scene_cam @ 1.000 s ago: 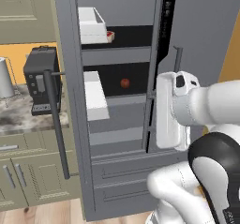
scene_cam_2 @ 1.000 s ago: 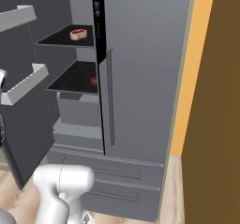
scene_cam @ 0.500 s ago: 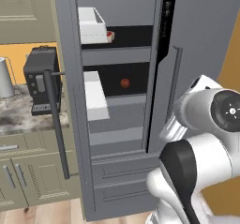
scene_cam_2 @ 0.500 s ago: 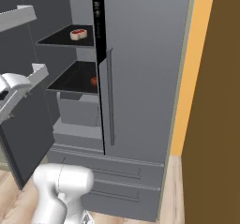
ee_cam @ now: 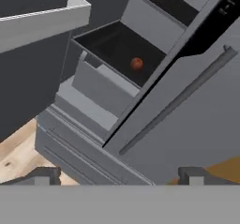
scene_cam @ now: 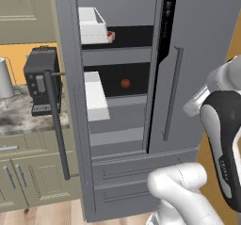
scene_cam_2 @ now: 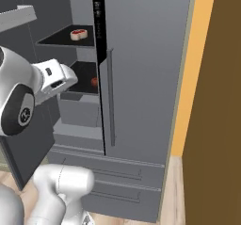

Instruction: Open the fridge, remove the apple, tomato, and steak, and place them on any counter.

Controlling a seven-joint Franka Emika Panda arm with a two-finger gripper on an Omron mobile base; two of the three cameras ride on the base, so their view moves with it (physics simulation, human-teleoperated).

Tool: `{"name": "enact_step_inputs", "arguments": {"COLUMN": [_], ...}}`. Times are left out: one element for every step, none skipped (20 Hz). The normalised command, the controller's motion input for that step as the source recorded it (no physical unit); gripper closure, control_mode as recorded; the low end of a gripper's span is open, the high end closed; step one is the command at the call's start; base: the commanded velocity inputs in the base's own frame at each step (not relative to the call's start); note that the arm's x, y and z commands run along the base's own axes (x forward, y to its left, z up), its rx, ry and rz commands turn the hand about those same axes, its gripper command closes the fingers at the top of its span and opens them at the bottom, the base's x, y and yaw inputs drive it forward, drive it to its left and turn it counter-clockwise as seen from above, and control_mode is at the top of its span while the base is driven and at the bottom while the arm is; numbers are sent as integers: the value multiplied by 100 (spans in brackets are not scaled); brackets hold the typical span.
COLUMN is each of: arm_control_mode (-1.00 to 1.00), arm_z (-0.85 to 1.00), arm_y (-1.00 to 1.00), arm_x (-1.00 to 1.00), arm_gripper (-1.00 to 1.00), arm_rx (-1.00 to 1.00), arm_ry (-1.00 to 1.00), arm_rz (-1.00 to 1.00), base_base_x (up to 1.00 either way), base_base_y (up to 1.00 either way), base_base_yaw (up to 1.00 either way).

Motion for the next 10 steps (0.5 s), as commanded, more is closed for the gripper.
{"name": "enact_step_inputs", "arguments": {"arm_control_mode": [-100,-100,-100,-100,-100,-100,-100,-100,-100,-100], "arm_z": [0,-4,0,0,0,0,-1,0,-4,-4], "arm_y": [-56,-53,-65,-73,-73,-79,-80,-53,-42,-24], "arm_x": [22,29,24,27,36,39,73,87,94,97], "arm_gripper": [-100,-100,-100,-100,-100,-100,-100,-100,-100,-100], "arm_rx": [25,27,26,27,26,25,23,25,26,27], "arm_ry": [-23,-19,-20,-10,-9,-1,0,0,0,0], "arm_rz": [-19,-23,-24,-26,-25,-28,-30,-29,-27,-23], "base_base_x": [0,0,0,0,0,0,0,0,0,0], "base_base_y": [0,0,0,0,0,0,0,0,0,0], "base_base_yaw": [0,0,0,0,0,0,0,0,0,0]}}
